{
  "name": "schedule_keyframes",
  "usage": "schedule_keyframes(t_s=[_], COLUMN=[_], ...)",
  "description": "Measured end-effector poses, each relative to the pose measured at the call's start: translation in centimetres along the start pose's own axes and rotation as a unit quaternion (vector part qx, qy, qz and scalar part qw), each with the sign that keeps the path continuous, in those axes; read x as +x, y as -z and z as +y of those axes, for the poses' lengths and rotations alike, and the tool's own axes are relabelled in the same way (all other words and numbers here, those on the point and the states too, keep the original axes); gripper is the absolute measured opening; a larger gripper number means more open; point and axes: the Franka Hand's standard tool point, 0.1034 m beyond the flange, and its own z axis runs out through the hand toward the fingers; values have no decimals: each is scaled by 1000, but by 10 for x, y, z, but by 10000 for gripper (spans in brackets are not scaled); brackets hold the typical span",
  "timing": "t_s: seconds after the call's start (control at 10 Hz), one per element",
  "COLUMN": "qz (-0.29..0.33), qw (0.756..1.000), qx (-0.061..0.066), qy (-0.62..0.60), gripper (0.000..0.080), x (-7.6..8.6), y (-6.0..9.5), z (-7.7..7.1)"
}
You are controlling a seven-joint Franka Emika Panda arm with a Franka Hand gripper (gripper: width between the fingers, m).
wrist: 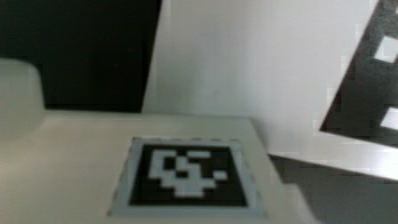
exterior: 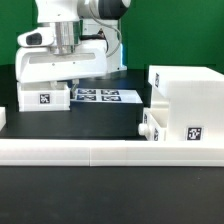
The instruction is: Assemble drawer
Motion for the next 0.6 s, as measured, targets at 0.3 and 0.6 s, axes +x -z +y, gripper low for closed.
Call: schedule_keyframes(t_s=[0.3, 0.6], qz=[3, 13], qw=[1000, 999], qx=[-3, -9], qy=[2, 31], gripper=[42, 42], x=[2, 21], y=[1, 6], z=[0, -14])
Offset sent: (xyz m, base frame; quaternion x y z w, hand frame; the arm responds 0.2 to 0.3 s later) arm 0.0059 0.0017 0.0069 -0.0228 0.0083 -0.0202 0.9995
